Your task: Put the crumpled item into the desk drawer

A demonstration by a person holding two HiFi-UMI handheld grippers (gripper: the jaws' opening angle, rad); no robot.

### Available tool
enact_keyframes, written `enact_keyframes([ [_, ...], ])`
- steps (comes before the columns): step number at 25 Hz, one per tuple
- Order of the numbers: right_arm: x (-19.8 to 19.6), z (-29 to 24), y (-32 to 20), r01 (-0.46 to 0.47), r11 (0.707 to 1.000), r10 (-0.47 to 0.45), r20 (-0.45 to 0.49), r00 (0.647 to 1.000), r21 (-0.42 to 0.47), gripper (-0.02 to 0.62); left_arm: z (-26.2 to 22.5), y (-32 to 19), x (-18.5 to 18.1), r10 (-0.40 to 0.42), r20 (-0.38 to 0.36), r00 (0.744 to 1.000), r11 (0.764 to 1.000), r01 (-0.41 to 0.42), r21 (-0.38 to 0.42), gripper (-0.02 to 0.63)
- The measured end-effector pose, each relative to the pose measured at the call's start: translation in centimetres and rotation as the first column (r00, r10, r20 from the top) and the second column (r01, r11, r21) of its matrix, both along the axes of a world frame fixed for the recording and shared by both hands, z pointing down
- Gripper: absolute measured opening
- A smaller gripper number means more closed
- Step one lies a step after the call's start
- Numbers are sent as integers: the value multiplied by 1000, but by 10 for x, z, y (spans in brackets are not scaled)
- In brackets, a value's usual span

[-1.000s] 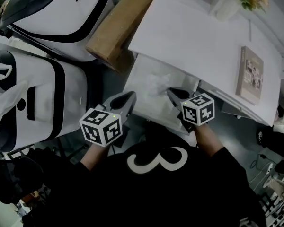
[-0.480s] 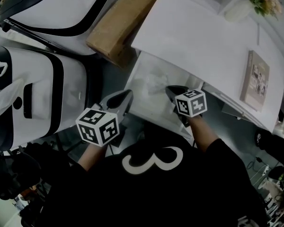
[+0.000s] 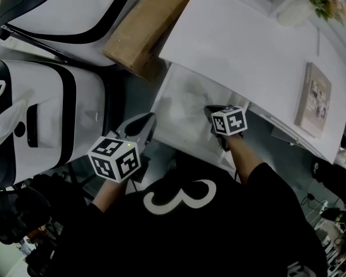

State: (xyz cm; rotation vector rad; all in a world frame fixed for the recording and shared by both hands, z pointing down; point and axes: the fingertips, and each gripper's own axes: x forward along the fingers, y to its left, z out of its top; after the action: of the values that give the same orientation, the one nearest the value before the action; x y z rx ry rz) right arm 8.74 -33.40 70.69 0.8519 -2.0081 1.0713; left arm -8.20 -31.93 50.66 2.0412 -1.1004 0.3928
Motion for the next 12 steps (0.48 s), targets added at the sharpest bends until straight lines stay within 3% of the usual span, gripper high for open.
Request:
enact_keyframes([
  [12,14,37,2,-45,996,41,-57,998,-77,11,10,2,-17,-36,17,999,999,37,-30,9],
])
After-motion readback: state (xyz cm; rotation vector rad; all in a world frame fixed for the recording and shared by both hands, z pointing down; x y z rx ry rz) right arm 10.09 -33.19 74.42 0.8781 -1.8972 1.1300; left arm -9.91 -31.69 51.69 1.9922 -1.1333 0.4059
